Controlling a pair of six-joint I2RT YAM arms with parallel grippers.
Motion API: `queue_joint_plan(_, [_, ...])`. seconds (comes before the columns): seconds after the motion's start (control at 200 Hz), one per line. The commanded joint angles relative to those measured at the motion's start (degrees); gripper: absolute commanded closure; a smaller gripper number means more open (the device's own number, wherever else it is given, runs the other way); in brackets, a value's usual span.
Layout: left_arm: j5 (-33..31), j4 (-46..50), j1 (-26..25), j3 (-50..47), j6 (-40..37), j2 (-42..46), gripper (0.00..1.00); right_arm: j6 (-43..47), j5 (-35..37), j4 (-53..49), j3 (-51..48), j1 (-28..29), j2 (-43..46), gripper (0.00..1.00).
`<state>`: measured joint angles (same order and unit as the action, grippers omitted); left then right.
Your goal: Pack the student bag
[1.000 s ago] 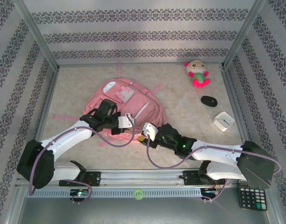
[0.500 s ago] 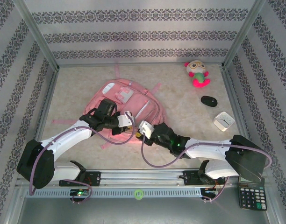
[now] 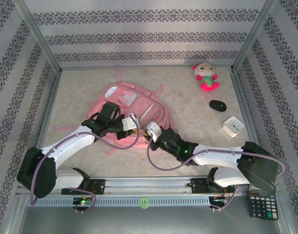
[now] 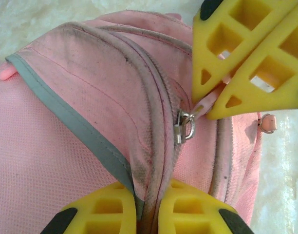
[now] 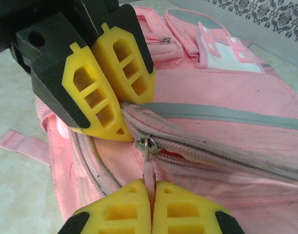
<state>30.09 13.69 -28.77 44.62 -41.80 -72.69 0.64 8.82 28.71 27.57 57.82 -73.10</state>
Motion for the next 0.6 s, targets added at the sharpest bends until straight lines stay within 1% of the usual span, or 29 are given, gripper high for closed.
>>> queue_joint_plan(0.0, [2.0, 2.1, 0.7, 0.3, 0.2, 2.2, 0.94, -6.2, -4.4, -4.1, -0.4, -3.8, 3.2, 1.00])
queue_joint_plan(0.08, [2.6, 2.2, 0.7, 0.3, 0.2, 2.7, 0.94, -7.9, -9.9, -6.9, 0.4, -5.1, 3.4, 1.00])
queue_joint_plan(0.14, [3.1, 1.8, 0.7, 0.4, 0.7, 2.7, 0.94, -8.2, -12.1, -7.5, 0.9, -5.3, 3.0, 1.00])
queue_joint_plan(0.22, [3.0, 1.7, 0.7, 0.3, 0.9, 2.6, 0.94, -9.3, -12.0, -8.0, 1.4, -5.7, 2.8, 1.00])
queue_joint_plan(0.275, [2.0, 2.2, 0.7, 0.3, 0.5, 2.6, 0.95, -11.2, -11.2, -8.8, 1.2, -7.1, 3.4, 1.00])
queue_joint_plan(0.4, [-2.5, 4.2, 1.1, -0.3, -1.7, 3.6, 0.96, -17.4, -10.5, -12.8, -0.6, -13.3, 7.3, 1.00])
queue_joint_plan(0.495, [-4.5, 6.0, 1.8, -0.9, -3.3, 5.2, 0.96, -17.2, -11.4, -17.3, -0.9, -17.9, 10.0, 1.00])
queue_joint_plan(0.6, [-5.1, 7.6, 2.4, -1.9, -4.4, 7.1, 0.96, -15.5, -15.2, -20.1, -0.5, -21.8, 10.1, 1.00])
